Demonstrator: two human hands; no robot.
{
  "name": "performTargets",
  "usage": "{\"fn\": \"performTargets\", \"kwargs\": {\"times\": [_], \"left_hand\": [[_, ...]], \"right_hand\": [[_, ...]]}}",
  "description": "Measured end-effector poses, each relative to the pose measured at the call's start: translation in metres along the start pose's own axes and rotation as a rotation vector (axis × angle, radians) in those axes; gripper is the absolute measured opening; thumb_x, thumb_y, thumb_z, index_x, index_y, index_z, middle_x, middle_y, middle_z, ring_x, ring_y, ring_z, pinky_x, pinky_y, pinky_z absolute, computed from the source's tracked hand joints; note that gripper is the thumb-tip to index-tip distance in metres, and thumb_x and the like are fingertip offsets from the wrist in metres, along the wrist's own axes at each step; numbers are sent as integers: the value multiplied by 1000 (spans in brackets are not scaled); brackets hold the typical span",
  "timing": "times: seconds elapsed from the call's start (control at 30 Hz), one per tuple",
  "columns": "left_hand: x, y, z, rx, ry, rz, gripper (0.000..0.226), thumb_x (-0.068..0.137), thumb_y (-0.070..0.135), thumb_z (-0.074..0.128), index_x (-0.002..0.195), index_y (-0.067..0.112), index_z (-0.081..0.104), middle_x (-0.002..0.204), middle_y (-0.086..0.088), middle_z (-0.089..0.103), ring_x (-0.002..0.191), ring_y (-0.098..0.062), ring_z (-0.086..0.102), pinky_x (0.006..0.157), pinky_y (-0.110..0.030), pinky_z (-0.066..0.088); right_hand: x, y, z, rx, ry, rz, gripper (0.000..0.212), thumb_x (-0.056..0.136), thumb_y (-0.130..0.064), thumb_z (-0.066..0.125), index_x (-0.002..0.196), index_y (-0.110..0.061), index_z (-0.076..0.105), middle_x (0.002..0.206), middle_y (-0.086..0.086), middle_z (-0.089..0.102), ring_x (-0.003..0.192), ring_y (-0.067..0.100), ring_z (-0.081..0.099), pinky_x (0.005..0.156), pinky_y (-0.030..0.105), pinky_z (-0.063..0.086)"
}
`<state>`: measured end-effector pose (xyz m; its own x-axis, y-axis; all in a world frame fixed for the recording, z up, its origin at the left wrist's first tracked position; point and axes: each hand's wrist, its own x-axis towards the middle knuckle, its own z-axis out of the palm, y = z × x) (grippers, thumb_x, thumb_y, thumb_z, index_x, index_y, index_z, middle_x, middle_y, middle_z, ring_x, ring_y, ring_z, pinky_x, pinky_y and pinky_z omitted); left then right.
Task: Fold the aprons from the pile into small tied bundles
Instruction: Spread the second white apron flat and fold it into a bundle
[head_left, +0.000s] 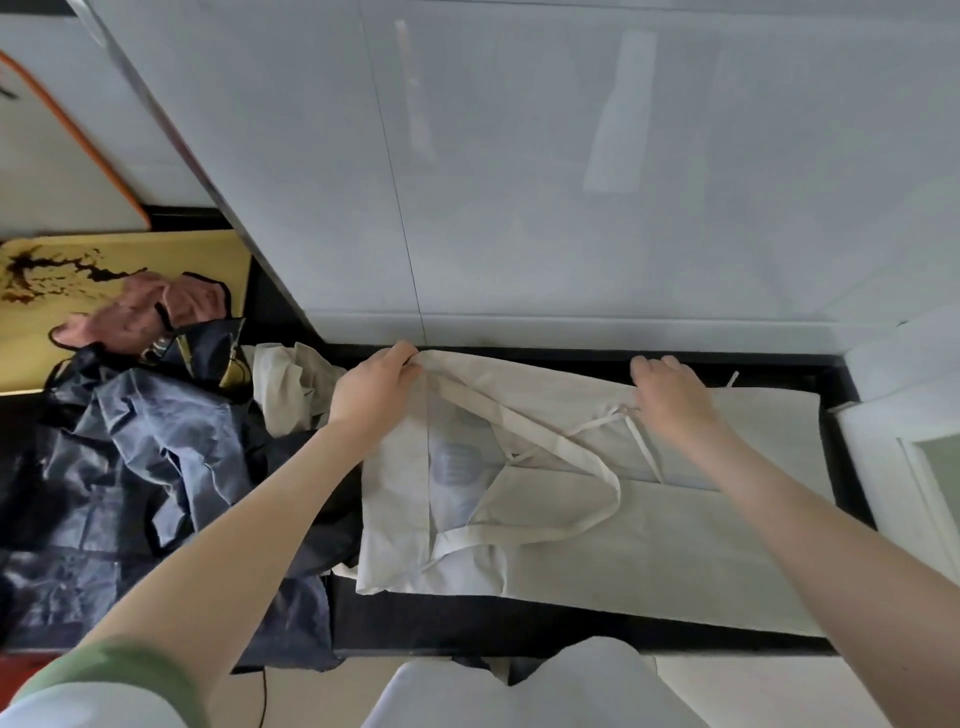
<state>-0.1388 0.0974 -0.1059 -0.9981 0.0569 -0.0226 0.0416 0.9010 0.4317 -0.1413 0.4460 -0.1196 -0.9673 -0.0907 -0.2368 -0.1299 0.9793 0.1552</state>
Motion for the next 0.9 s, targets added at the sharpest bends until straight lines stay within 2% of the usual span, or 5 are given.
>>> {"fn": "performTargets", "kwargs": {"times": [0.23,0.37,0.47,0.6,0.9], "left_hand": [[-19,-13,-8,-76,35,214,15,92,6,55,100,7,68,99,-5,59,87,-25,58,72,-33,49],[-21,5,-15,-271,-159,-62,20,87,9,48,91,18,65,106,12,62,95,-15,59,82,-34,50],[-14,18,-7,5,-330,-63,20,88,19,46,107,18,52,97,0,64,88,-24,59,76,-37,49],[-7,29,20,442,-263,34,43,92,30,41,130,11,41,116,-6,58,113,-27,53,111,-43,21],[-3,43,43,544,-219,46,40,96,35,39,126,10,42,115,-5,55,108,-24,53,111,-41,24]], "right_hand": [[-36,3,-6,91,117,37,19,91,-1,46,109,-4,49,95,14,63,87,31,50,69,33,28],[-51,-9,3,236,19,13,46,97,-19,49,139,-10,34,118,13,58,111,32,50,83,35,37],[-52,-19,22,201,-88,-98,65,91,-9,51,148,-16,22,138,9,44,126,28,40,101,35,34],[-44,-35,35,169,-152,-184,76,84,7,48,148,-24,25,152,-1,25,136,22,24,104,32,27],[-22,-25,40,172,-176,-212,12,93,-11,47,101,-17,54,118,1,49,116,22,39,90,30,26]]}}
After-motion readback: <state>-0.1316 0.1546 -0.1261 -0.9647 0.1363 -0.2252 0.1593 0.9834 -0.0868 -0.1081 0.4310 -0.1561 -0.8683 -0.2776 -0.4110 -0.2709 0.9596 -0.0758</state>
